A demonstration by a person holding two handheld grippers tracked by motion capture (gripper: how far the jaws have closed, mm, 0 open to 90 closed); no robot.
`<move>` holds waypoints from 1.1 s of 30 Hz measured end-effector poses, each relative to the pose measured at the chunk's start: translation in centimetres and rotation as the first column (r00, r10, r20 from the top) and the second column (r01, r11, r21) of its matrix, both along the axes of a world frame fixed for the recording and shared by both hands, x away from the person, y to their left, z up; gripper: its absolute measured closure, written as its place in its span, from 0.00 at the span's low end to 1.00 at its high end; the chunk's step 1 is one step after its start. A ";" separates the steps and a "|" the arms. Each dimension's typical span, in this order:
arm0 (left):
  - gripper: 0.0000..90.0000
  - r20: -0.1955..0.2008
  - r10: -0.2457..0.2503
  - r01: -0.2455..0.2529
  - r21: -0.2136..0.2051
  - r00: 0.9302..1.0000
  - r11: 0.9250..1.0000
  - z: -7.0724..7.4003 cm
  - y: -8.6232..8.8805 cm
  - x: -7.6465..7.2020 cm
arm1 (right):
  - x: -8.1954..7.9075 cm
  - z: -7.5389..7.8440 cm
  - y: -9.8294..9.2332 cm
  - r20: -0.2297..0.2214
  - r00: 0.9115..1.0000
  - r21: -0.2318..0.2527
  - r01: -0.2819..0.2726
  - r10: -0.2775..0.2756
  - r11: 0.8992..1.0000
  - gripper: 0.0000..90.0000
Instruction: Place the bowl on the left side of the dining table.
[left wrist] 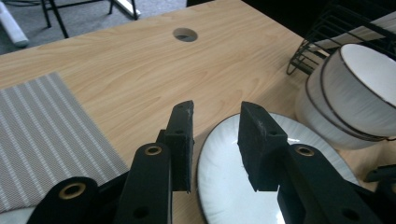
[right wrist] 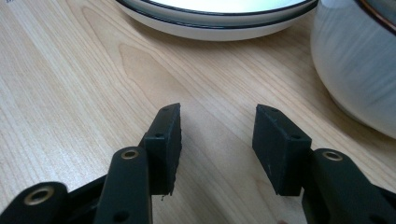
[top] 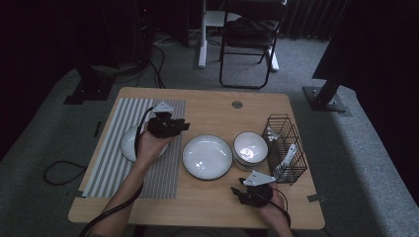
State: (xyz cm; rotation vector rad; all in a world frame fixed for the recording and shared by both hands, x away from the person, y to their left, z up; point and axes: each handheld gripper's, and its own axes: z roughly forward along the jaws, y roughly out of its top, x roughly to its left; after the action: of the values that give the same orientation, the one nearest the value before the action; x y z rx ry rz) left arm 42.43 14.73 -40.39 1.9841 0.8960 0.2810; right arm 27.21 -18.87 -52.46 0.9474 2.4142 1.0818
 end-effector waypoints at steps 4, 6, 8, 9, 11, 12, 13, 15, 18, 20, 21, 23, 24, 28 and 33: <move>0.74 0.003 -0.017 0.017 0.002 1.000 1.000 0.2 -0.7 0.0 | 0.1 -0.1 -0.2 -0.013 1.000 0.020 0.003 -0.003 1.000 0.56; 0.74 0.007 -0.030 0.030 0.004 1.000 1.000 0.4 -1.4 0.0 | 0.1 -0.1 -0.1 -0.013 1.000 0.020 0.002 -0.002 1.000 0.56; 0.74 0.007 -0.030 0.030 0.004 1.000 1.000 0.4 -1.4 0.0 | 0.1 -0.1 -0.1 -0.013 1.000 0.019 0.000 0.000 1.000 0.56; 0.74 0.009 -0.039 0.039 0.007 0.999 0.999 0.5 -1.9 0.1 | 0.1 -0.1 -0.1 -0.013 1.000 0.019 0.000 0.000 1.000 0.56; 0.73 0.008 -0.048 0.048 0.013 0.999 0.999 0.5 -2.3 0.1 | 0.1 -0.1 0.0 -0.010 1.000 0.017 0.000 0.001 1.000 0.55; 0.74 0.010 -0.054 0.053 0.016 0.999 0.998 0.5 -2.5 0.1 | 0.1 -0.1 0.0 -0.008 1.000 0.016 -0.001 0.001 1.000 0.55; 0.74 0.009 -0.058 0.058 0.017 0.998 0.998 0.5 -2.7 0.1 | 0.1 -0.1 0.0 -0.008 1.000 0.016 -0.001 0.001 1.000 0.55; 0.73 0.009 -0.072 0.072 0.022 0.997 0.997 0.5 -3.2 0.2 | 0.1 -0.1 0.0 -0.008 1.000 0.016 0.000 0.000 1.000 0.55; 0.73 0.011 -0.087 0.087 0.032 0.996 0.996 0.6 -3.7 0.2 | 0.1 -0.1 0.0 -0.008 1.000 0.016 0.001 -0.001 1.000 0.55; 0.73 0.012 -0.099 0.099 0.035 0.995 0.994 0.6 -4.0 0.2 | 0.1 -0.1 0.0 -0.009 1.000 0.017 0.004 -0.004 1.000 0.54; 0.73 0.012 -0.105 0.104 0.036 0.994 0.994 0.6 -4.2 0.2 | 0.1 -0.1 0.0 -0.012 1.000 0.018 0.005 -0.005 1.000 0.54; 0.73 0.012 -0.114 0.114 0.035 0.993 0.993 0.7 -4.6 0.2 | 0.1 -0.1 0.0 -0.012 1.000 0.018 0.005 -0.005 1.000 0.54; 0.73 0.011 -0.121 0.121 0.037 0.993 0.992 0.7 -4.7 0.1 | 0.1 -0.1 0.0 -0.012 1.000 0.019 0.005 -0.005 1.000 0.54; 0.73 0.014 -0.140 0.139 0.041 0.990 0.989 0.7 -5.5 0.1 | 0.0 -0.1 0.0 -0.013 1.000 0.019 0.006 -0.005 1.000 0.53; 0.73 0.014 -0.162 0.161 0.046 0.987 0.986 0.7 -6.6 0.0 | 0.0 -0.1 0.0 -0.013 1.000 0.019 0.004 -0.004 1.000 0.53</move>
State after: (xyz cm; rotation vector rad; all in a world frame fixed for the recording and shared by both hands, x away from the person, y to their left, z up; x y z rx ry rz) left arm 42.48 8.14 -39.66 2.0788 0.7180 0.2277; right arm 27.24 -18.82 -52.59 0.9685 2.4155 1.1022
